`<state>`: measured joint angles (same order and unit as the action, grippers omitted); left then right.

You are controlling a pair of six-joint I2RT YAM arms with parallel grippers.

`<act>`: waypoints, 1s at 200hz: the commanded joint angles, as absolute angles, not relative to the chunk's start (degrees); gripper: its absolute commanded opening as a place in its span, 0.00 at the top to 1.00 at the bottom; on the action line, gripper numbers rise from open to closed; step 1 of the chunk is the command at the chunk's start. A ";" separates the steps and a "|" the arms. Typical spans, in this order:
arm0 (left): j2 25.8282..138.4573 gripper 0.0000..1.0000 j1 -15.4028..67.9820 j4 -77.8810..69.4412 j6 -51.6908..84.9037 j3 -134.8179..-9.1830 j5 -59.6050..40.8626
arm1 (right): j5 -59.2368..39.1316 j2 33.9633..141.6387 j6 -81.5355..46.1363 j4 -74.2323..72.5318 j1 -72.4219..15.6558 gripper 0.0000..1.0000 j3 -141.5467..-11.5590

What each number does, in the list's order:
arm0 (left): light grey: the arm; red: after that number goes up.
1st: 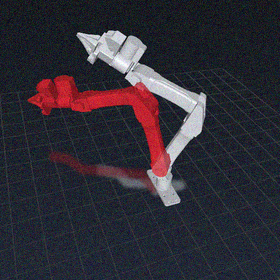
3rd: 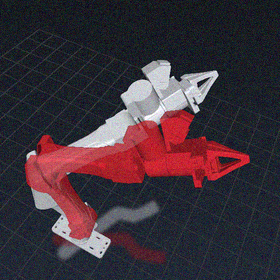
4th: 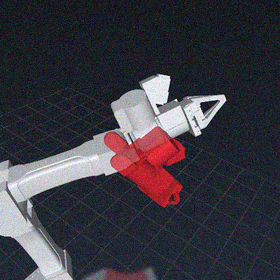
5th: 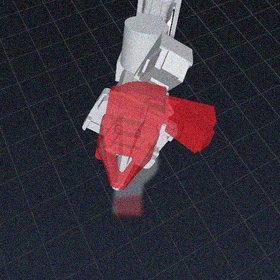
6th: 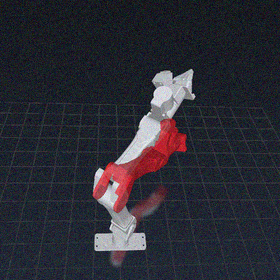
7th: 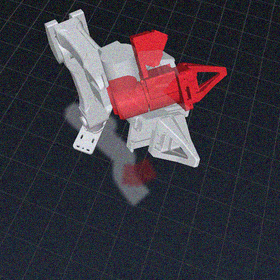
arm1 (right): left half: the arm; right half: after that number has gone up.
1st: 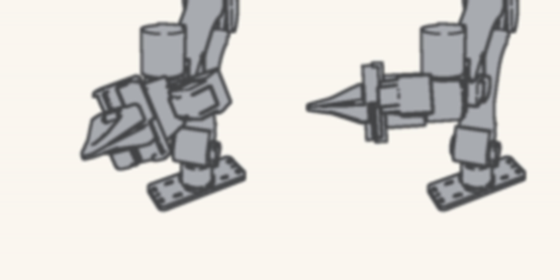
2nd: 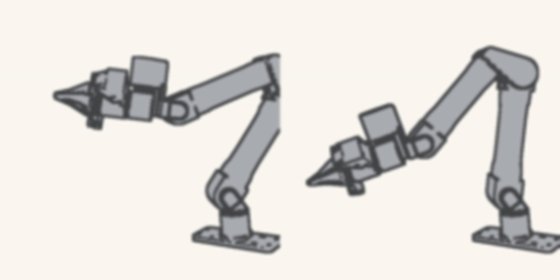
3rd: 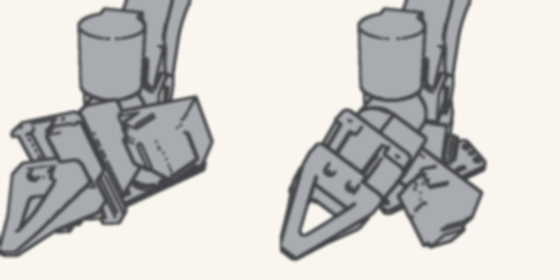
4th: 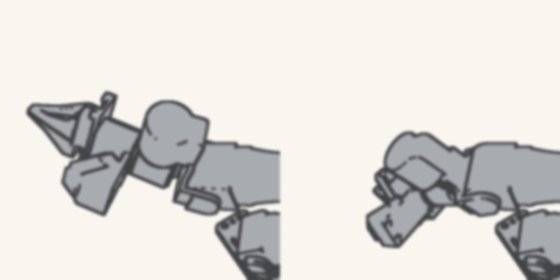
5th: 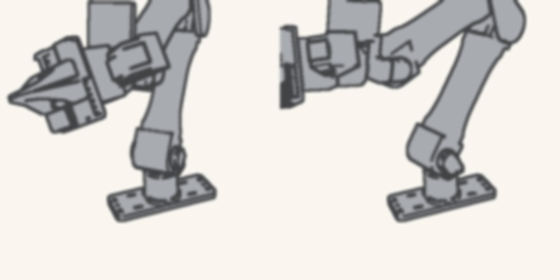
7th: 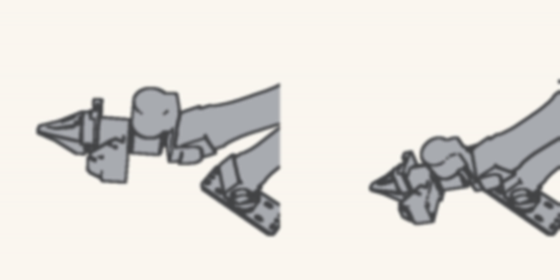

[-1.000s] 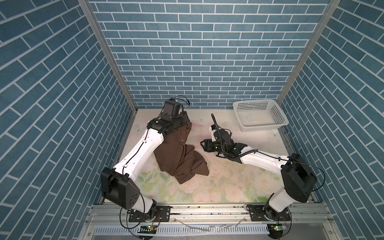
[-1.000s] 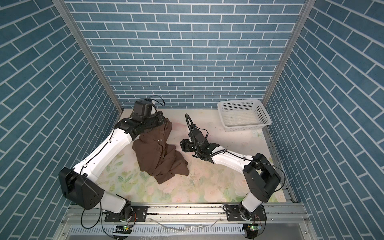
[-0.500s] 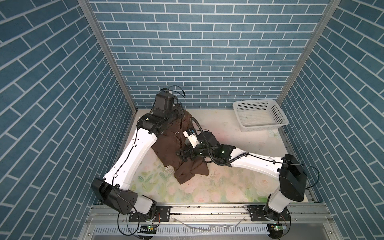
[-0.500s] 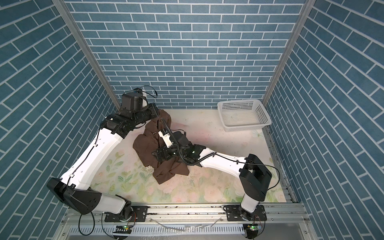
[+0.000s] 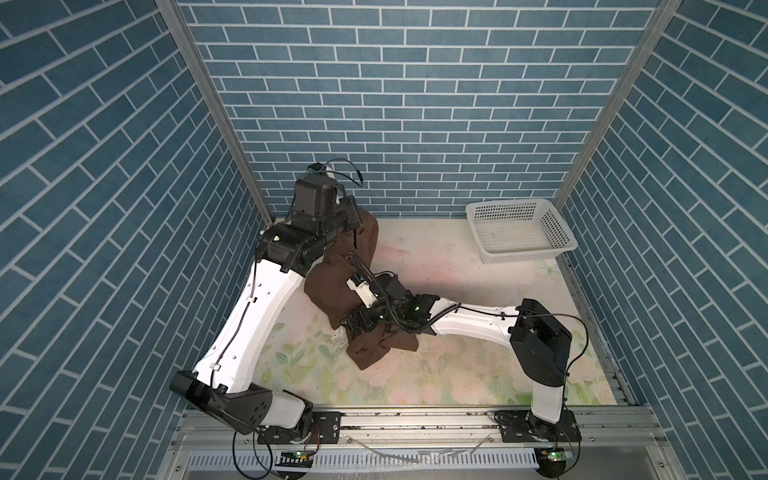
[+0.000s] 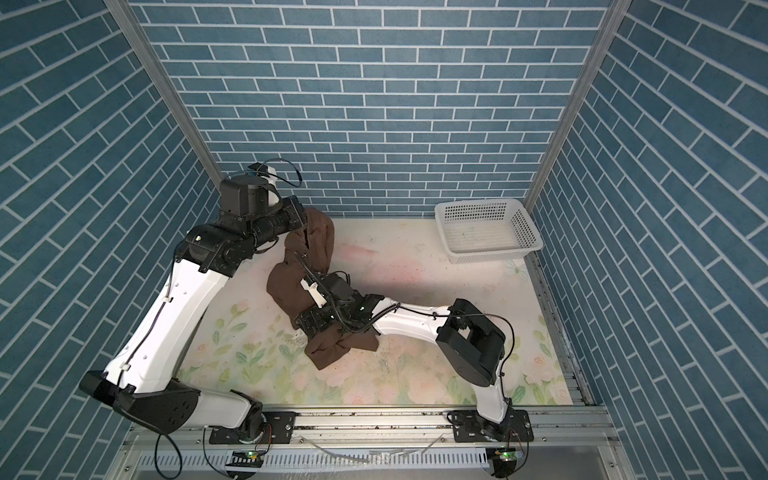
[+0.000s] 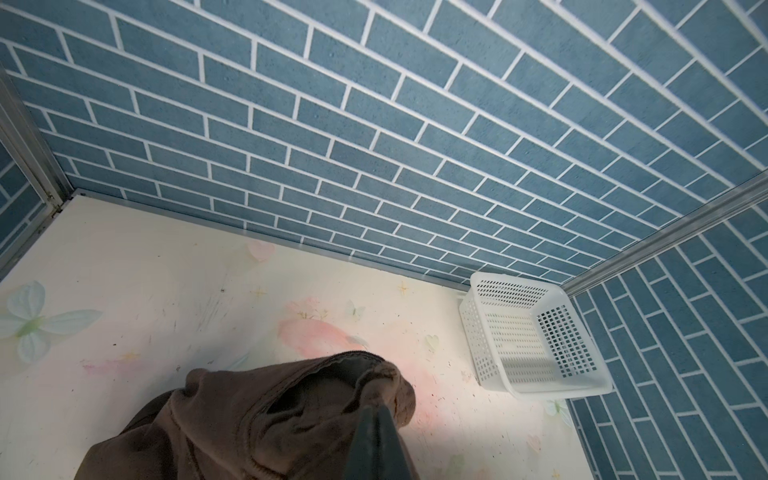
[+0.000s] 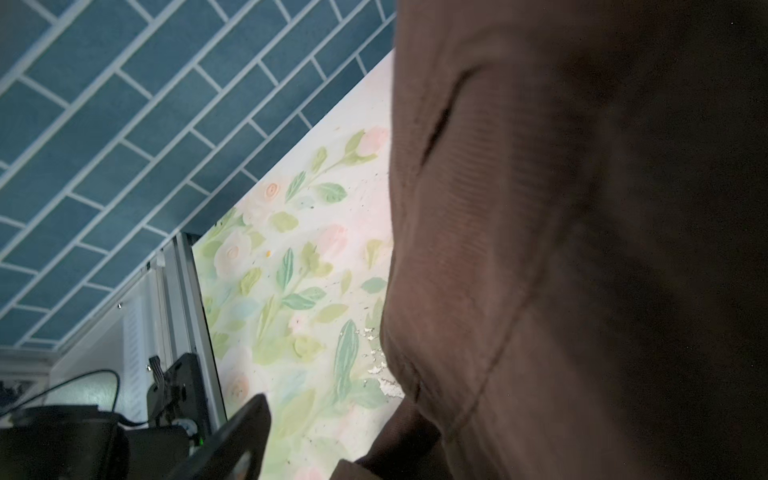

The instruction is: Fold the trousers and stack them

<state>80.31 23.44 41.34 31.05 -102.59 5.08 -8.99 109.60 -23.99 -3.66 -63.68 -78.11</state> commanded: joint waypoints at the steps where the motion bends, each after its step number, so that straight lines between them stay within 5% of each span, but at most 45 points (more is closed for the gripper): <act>1: 76.95 1.00 23.40 40.06 29.63 -105.55 6.28 | -8.30 108.96 -28.62 -7.64 -60.37 0.88 -76.03; 6: 76.60 1.00 23.38 40.37 29.27 -105.79 6.55 | -9.61 108.48 -29.49 -7.60 -58.97 1.00 -76.11; 40: 74.76 1.00 23.40 42.32 28.11 -107.73 5.94 | -5.46 98.62 -28.83 0.76 -44.98 1.00 -79.35; 85: 74.97 1.00 23.47 42.21 29.28 -107.56 -1.38 | 12.98 85.71 -18.39 13.84 -31.73 1.00 -94.93; 159: 78.20 1.00 24.43 34.52 35.46 -107.54 -18.48 | 21.77 88.04 -2.95 20.73 -28.48 1.00 -132.25; 200: 79.49 1.00 27.50 31.66 36.48 -108.87 -21.14 | 15.65 92.27 -2.00 25.83 -28.48 1.00 -148.88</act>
<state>78.98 25.96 34.65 35.31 -106.98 -18.02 18.37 92.97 -4.67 26.09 -28.21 -142.12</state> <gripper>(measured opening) 0.047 0.058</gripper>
